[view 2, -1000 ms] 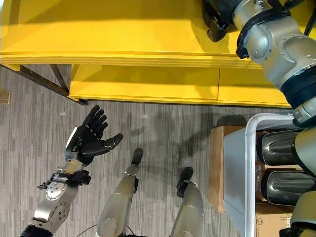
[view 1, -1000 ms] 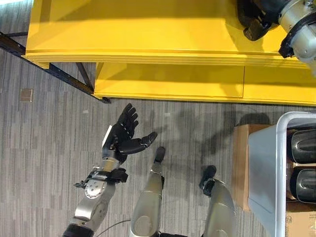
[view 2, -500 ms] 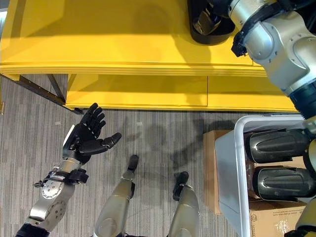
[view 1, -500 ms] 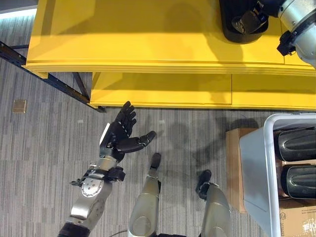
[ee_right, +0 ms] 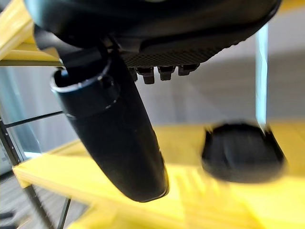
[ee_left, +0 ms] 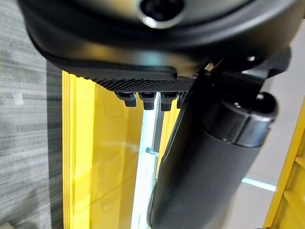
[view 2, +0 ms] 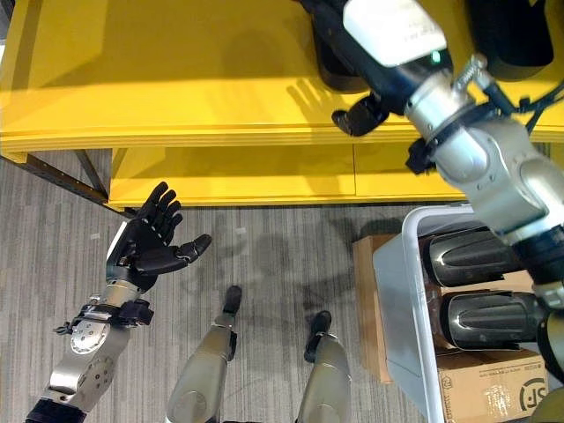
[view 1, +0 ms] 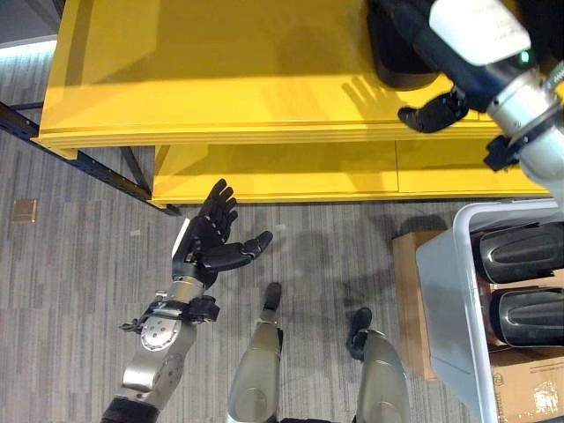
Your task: Move parts from the plastic box to the shelf.
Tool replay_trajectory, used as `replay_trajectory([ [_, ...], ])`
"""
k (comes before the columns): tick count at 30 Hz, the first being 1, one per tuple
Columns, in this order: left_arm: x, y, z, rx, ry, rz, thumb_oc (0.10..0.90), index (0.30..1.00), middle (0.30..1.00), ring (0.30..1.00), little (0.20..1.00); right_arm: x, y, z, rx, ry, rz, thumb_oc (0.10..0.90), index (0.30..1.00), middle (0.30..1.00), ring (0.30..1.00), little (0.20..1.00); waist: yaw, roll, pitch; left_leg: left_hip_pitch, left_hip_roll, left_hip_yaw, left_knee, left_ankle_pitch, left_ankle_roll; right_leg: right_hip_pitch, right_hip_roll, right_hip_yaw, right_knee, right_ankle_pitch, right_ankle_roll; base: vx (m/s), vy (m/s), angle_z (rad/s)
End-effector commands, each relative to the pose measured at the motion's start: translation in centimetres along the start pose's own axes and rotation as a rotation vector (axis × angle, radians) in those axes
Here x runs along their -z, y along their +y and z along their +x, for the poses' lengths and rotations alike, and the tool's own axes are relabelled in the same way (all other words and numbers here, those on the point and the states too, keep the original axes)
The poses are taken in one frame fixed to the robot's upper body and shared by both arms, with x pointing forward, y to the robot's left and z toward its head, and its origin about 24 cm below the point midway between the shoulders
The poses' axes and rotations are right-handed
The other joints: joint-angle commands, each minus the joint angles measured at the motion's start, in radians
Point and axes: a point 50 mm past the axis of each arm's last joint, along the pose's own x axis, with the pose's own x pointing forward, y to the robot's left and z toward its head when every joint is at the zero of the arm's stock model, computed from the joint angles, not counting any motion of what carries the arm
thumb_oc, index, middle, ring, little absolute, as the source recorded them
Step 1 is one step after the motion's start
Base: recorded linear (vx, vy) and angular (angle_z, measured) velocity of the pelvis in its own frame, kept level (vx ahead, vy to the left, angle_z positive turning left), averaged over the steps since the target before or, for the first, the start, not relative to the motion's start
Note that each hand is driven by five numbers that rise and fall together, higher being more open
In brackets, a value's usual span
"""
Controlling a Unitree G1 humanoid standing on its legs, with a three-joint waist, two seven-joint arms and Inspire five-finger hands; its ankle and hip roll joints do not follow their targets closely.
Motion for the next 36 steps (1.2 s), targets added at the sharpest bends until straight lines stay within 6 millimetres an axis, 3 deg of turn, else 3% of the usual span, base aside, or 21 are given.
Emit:
replay_trajectory([
  [1, -1.6, 0.3, -1.0, 0.041, -0.086, 0.047, 0.900, 1.000, 1.000, 1.000, 1.000, -0.9, -2.4, 0.0, 0.101, -0.067, 0.136, 0.900, 1.000, 1.000, 1.000, 1.000, -0.028, -0.056, -0.150, 0.038, 0.118, 0.060, 0.106, -0.152, -0.040, 0.082, -0.036, 0.025, -0.087, 0.044, 0.039, 0.01, 0.003, -0.07],
  [6, -1.2, 0.4, -1.1, 0.037, -0.066, 0.056, 0.900, 1.000, 1.000, 1.000, 1.000, -0.1, -0.8, -1.1, -0.010, -0.024, 0.171, 0.900, 1.000, 1.000, 1.000, 1.000, -0.038, -0.062, -0.165, 0.057, 0.126, 0.066, 0.107, -0.157, -0.043, 0.101, -0.033, 0.027, -0.089, 0.038, 0.041, 0.01, 0.001, -0.03],
  [12, -1.1, 0.3, -1.0, 0.039, -0.059, 0.065, 0.900, 1.000, 1.000, 1.000, 1.000, 0.3, -0.1, -1.5, -0.055, -0.001, 0.163, 0.900, 1.000, 1.000, 1.000, 1.000, -0.040, -0.062, -0.168, 0.062, 0.130, 0.067, 0.110, -0.160, -0.044, 0.105, -0.032, 0.027, -0.088, 0.038, 0.042, 0.00, 0.000, -0.01],
  [25, -0.7, -0.2, -0.7, 0.072, -0.042, 0.073, 0.900, 1.000, 1.000, 1.000, 1.000, 1.5, 1.9, -0.2, -0.120, 0.065, 0.170, 0.900, 1.000, 1.000, 1.000, 1.000, -0.038, -0.063, -0.169, 0.044, 0.133, 0.064, 0.116, -0.159, -0.041, 0.097, -0.027, 0.026, -0.085, 0.038, 0.039, 0.00, 0.000, 0.00],
  [36, -0.8, -0.6, -0.4, 0.069, -0.056, 0.058, 0.900, 1.000, 1.000, 1.000, 1.000, 1.9, 3.2, 2.3, -0.104, 0.113, 0.183, 0.900, 1.000, 1.000, 1.000, 1.000, -0.021, -0.054, -0.152, 0.030, 0.128, 0.066, 0.122, -0.157, -0.037, 0.084, -0.027, 0.033, -0.079, 0.040, 0.033, 0.00, 0.000, 0.00],
])
